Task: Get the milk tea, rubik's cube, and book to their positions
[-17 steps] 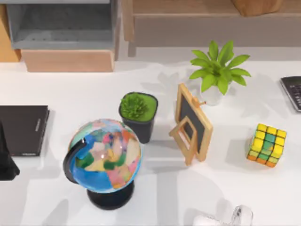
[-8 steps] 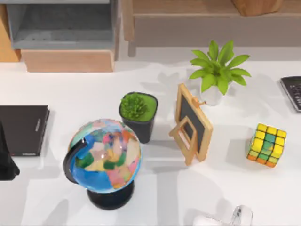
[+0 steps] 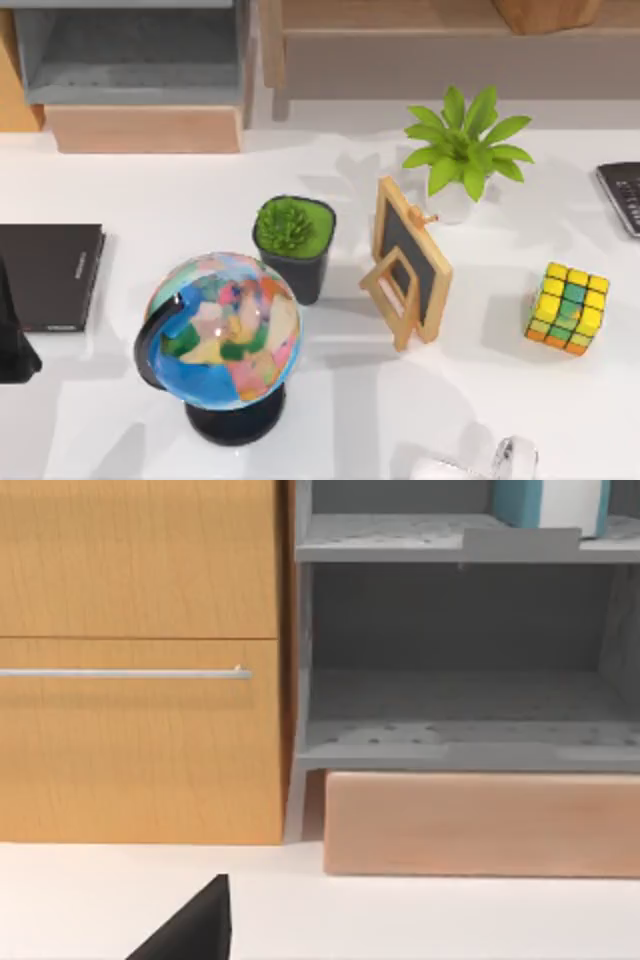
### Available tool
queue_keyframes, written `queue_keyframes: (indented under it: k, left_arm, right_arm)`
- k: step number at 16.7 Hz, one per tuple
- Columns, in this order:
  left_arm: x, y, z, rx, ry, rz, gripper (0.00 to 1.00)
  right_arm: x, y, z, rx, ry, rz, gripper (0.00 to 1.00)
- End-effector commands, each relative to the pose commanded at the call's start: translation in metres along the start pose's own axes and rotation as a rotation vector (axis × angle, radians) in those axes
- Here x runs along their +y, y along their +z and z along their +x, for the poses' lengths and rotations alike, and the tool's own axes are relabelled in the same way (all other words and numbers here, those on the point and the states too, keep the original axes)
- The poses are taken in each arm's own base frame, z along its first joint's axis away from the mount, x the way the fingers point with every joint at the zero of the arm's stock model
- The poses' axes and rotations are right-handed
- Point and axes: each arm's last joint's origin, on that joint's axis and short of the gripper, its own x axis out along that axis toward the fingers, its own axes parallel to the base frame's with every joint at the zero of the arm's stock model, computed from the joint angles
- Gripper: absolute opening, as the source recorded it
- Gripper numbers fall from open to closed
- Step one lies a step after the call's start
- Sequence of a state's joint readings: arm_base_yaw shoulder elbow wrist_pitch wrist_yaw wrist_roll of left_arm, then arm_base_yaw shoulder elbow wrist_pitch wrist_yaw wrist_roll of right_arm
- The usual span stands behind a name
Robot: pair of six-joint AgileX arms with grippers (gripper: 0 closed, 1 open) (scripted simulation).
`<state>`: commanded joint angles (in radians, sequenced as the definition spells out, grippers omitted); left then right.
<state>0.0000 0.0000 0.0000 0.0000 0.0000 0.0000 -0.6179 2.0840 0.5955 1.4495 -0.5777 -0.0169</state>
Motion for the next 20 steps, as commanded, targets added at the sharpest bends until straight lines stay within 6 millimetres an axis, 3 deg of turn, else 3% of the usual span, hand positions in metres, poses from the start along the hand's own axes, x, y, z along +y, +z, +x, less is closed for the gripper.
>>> queue_keyframes:
  k: [4,9,20]
  left_arm:
    - [0.000,0.000,0.000,0.000,0.000,0.000,1.00]
    - [0.000,0.000,0.000,0.000,0.000,0.000,1.00]
    - [0.000,0.000,0.000,0.000,0.000,0.000,1.00]
  right_arm:
    - [0.000,0.000,-0.013,-0.001,0.000,-0.001,1.00]
    - [0.001,0.001,-0.012,0.006,0.004,0.004,1.00]
    - [0.001,0.048,-0.033,0.002,0.004,0.002,1.00]
